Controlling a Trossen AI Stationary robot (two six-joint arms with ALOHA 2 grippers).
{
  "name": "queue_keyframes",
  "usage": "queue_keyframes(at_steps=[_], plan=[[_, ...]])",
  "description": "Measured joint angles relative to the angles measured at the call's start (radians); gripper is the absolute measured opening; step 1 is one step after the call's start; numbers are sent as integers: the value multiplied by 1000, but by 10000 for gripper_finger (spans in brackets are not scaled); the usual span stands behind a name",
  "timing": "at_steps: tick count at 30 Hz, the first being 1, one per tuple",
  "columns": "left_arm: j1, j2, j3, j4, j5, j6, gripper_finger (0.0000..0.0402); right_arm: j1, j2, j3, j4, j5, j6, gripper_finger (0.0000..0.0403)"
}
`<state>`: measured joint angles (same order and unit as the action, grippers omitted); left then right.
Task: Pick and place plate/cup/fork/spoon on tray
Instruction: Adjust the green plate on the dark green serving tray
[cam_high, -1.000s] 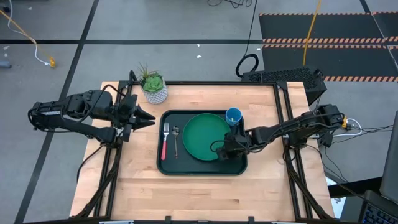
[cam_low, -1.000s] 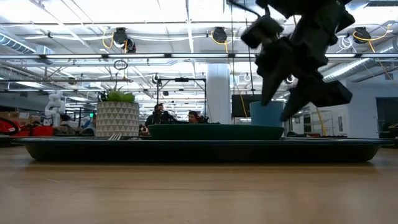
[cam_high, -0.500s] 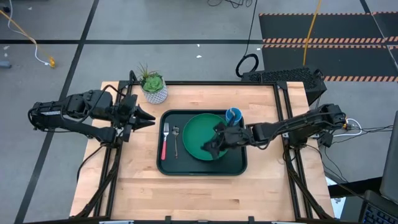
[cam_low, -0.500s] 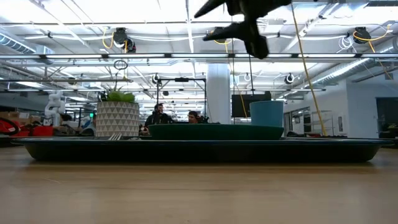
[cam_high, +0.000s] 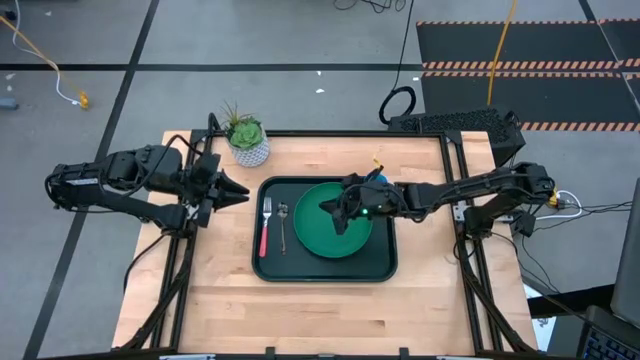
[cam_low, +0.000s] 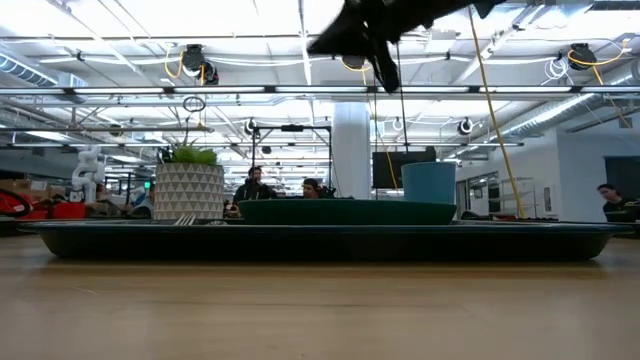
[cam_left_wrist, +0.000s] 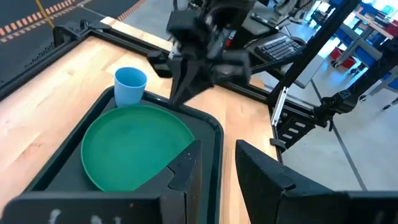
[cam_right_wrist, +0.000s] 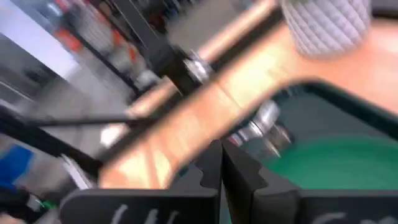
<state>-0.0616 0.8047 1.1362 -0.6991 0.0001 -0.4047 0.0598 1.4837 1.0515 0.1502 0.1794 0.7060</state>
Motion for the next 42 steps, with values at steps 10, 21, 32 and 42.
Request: queue_keyframes(at_steps=[10, 21, 32, 42], plan=[[0, 0, 0, -8, -101, -71, 99, -85, 41, 1, 450, 96, -90, 4], [1, 0, 0, 10, -292, -280, 99, -145, 41, 328, 84, -129, -787, 1], [1, 21, 0, 7, -363, -366, 99, -205, 107, 392, -653, -208, -745, 0], [1, 73, 0, 7, -362, -354, 99, -176, 219, 392, -885, -307, -529, 0]])
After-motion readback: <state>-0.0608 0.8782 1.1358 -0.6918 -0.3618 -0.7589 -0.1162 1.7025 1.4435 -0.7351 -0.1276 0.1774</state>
